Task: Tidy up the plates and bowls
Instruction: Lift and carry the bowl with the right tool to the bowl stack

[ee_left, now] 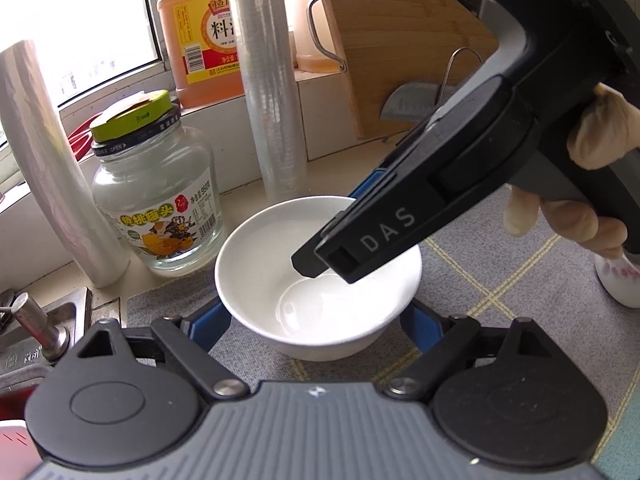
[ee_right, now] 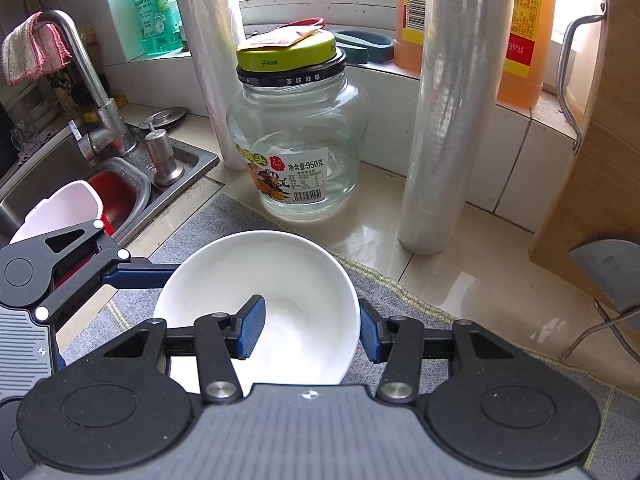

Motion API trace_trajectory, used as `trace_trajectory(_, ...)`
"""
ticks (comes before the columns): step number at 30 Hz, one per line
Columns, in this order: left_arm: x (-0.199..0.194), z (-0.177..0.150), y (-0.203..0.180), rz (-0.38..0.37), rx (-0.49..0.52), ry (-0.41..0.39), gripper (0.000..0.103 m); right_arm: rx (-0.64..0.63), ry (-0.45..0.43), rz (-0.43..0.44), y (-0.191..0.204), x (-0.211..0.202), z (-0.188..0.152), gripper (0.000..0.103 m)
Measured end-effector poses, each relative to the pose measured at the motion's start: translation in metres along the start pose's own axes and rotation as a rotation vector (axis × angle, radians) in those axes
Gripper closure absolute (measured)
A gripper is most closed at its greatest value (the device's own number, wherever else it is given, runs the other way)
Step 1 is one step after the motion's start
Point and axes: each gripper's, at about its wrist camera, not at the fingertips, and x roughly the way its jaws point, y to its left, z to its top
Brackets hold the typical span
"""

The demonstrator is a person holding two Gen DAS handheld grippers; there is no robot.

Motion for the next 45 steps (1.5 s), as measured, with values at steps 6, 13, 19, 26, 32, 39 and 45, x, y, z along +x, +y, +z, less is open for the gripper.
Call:
trace_trajectory(6, -0.017, 0.003, -0.014, -0.016, 0.017, -0.001, 0.012, 0.001, -0.012, -0.005, 0.003, -0.026, -0.010, 0.048)
trace_trajectory(13, -0.038, 0.006, -0.034, -0.051, 0.033, -0.012, 0.012, -0.007, -0.030, -0.022, 0.008, -0.060, -0.025, 0.048)
trace_trajectory(19, -0.050, 0.008, -0.052, -0.077, 0.056, -0.017, 0.012, 0.004, -0.055, -0.042, 0.010, -0.087, -0.043, 0.048)
trace_trajectory(26, -0.058, 0.013, -0.080, -0.110, 0.104, -0.013, 0.012, 0.042, -0.066, -0.067, 0.003, -0.112, -0.068, 0.048)
trace_trajectory(32, -0.062, 0.022, -0.103, -0.142, 0.145, -0.024, 0.012, 0.069, -0.085, -0.104, -0.008, -0.134, -0.085, 0.048)
trace_trajectory(39, -0.060, 0.037, -0.131, -0.188, 0.193, -0.046, 0.012, 0.109, -0.109, -0.160, -0.029, -0.161, -0.104, 0.048)
trace_trajectory(45, -0.055, 0.050, -0.157, -0.233, 0.237, -0.066, 0.012, 0.145, -0.120, -0.211, -0.048, -0.181, -0.119, 0.048)
